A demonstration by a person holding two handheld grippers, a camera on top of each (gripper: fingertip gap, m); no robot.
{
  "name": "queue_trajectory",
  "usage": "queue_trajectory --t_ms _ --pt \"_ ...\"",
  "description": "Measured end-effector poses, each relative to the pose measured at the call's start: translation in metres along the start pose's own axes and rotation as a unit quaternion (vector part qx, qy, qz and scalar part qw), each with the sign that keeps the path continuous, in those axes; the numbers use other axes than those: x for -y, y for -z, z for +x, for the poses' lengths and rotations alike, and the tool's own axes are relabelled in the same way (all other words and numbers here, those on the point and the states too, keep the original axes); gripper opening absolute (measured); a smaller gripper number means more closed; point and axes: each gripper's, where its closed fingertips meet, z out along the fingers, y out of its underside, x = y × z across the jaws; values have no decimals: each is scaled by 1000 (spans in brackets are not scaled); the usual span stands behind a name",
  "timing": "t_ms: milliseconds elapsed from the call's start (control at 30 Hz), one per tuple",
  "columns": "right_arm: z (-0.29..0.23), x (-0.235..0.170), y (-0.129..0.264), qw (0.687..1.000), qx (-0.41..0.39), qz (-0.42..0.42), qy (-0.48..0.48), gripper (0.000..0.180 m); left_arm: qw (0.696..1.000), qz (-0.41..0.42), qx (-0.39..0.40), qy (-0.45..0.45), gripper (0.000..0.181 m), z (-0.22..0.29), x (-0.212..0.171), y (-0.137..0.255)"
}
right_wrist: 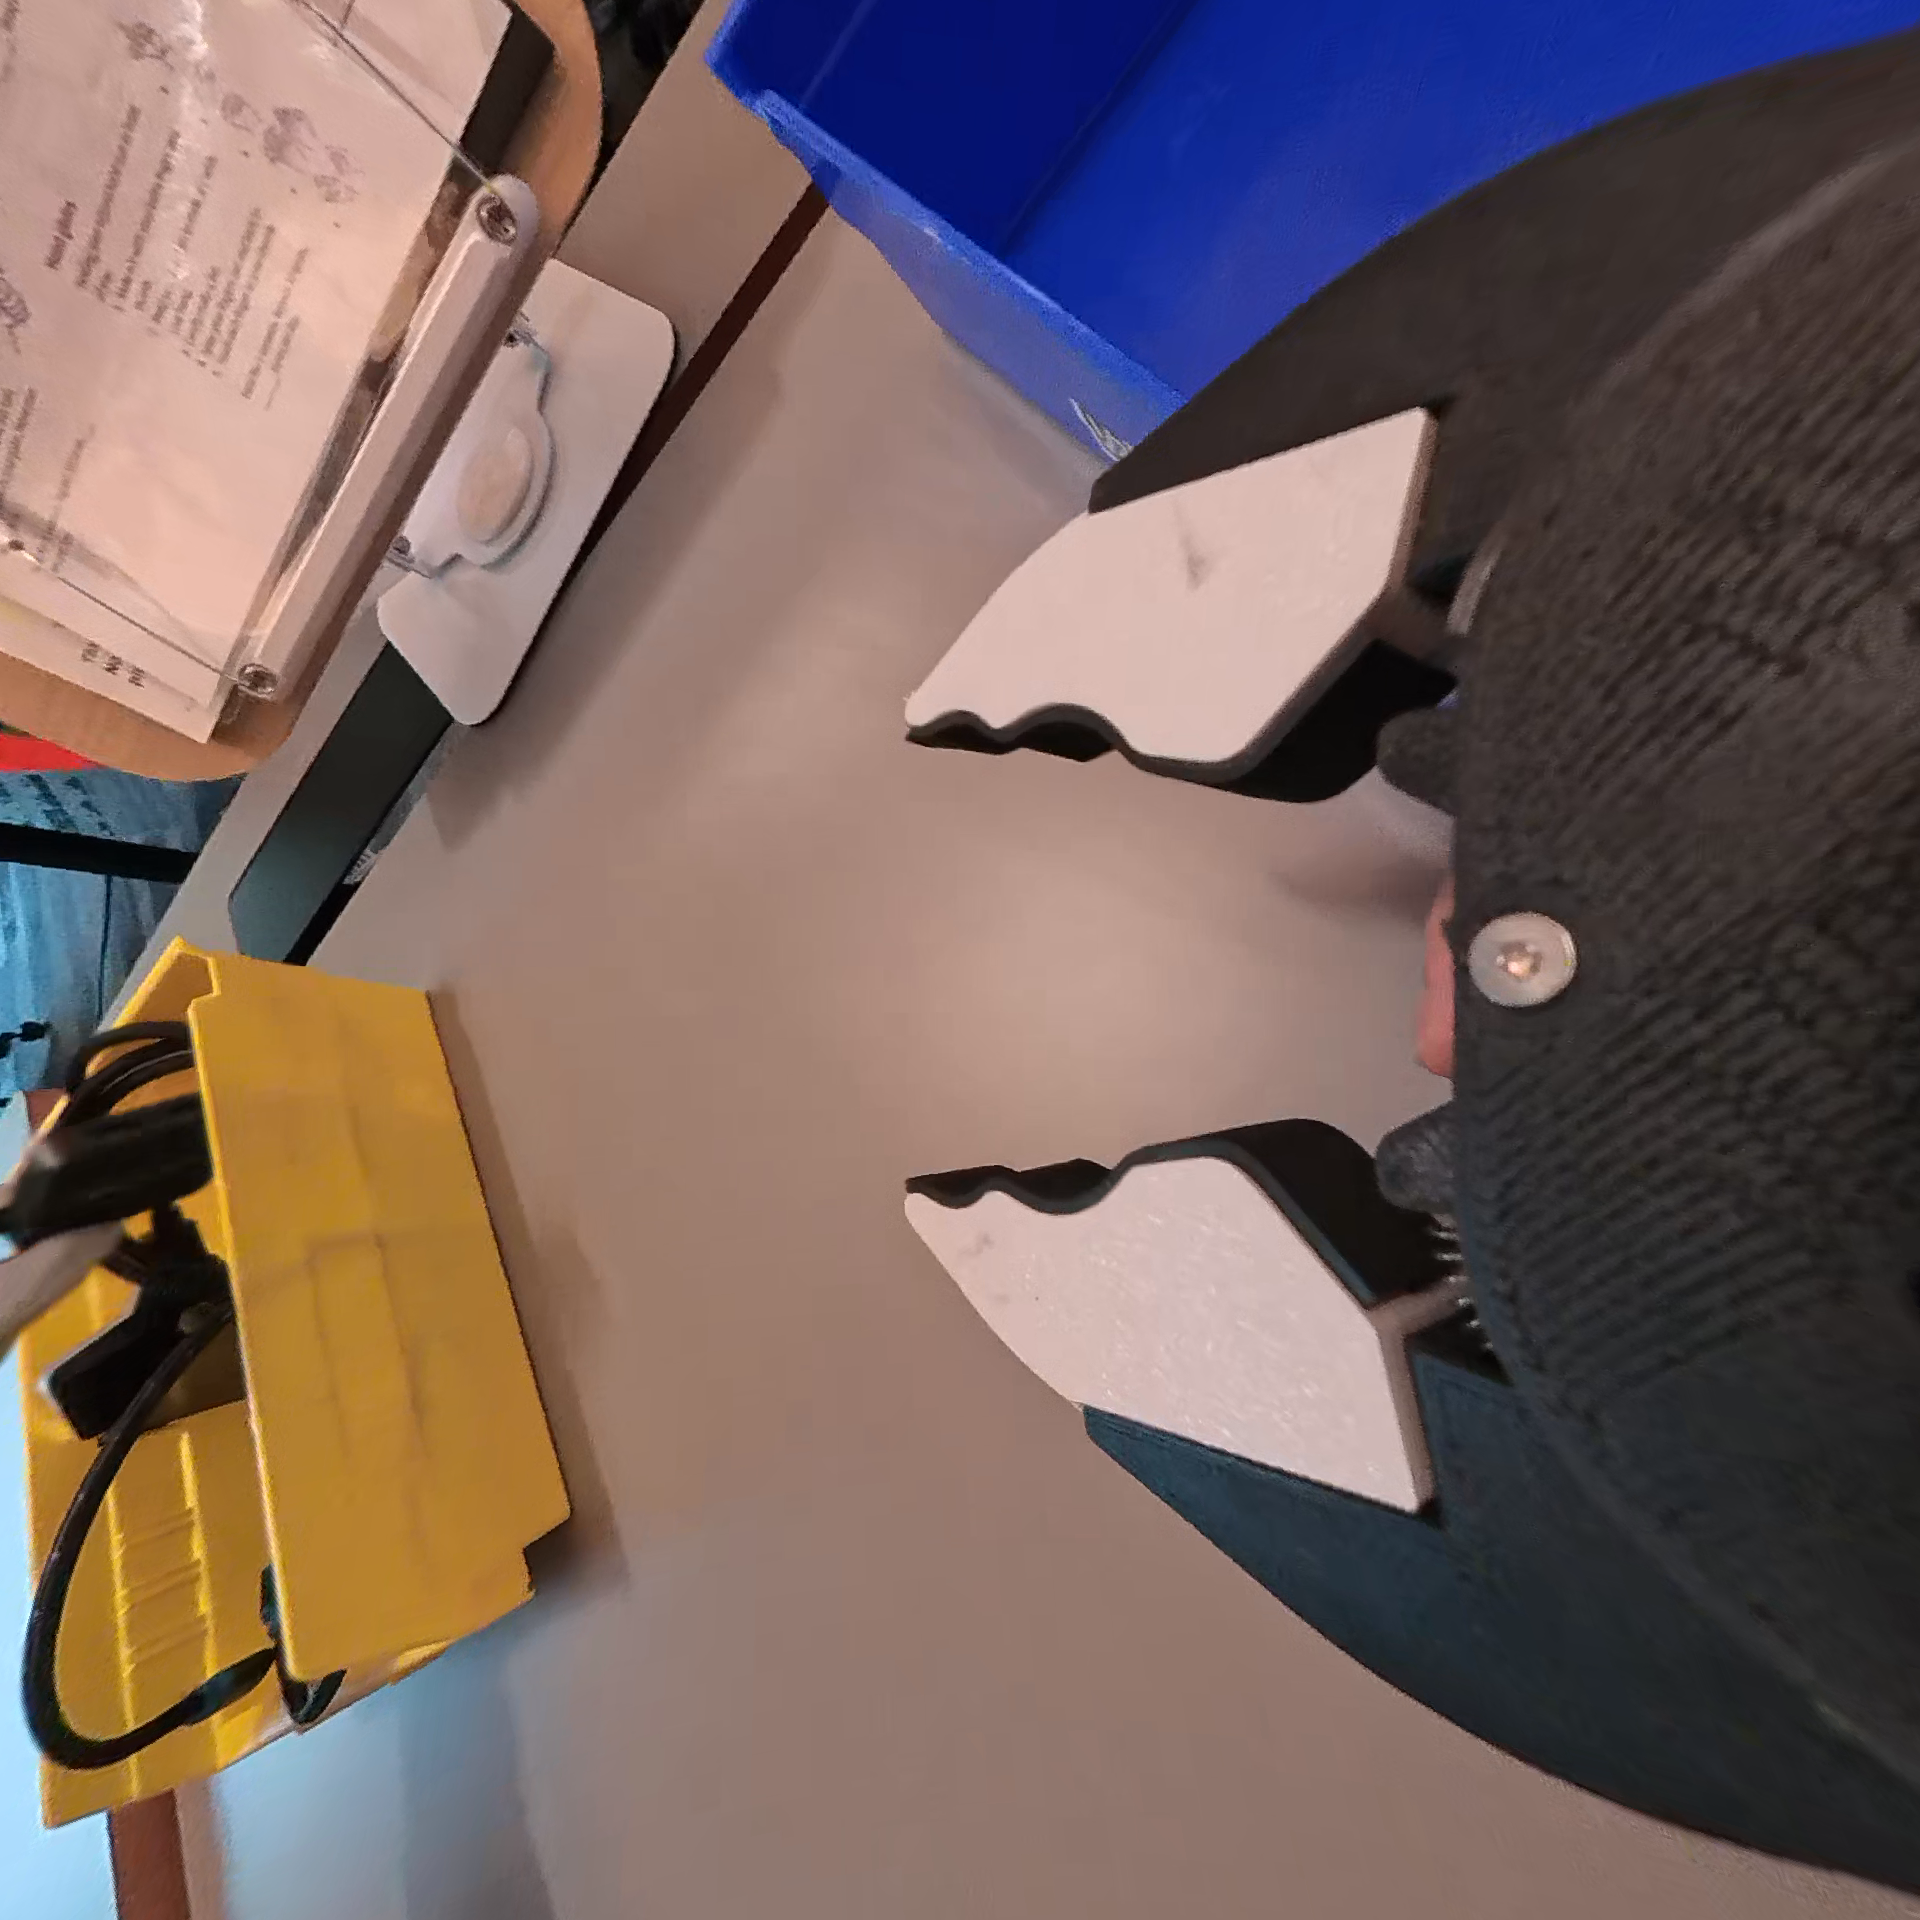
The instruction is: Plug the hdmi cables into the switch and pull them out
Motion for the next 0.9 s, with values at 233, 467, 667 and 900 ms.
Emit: queue_trajectory --t_ms 233,467,667,900 --pt "-14 25 -12 995 -59 58 62 82 932 248 28 263 14 -12 53 109" --pt "-50 69 -1 966 -71 202 144 93 781 460 -177 384 14 73 126 182" --pt "-77 88 16 928 -74 301 207 99 674 499 -371 399 14 182 186 171" --pt "-118 77 33 902 29 354 245 100 643 454 -483 384 14 274 225 137"
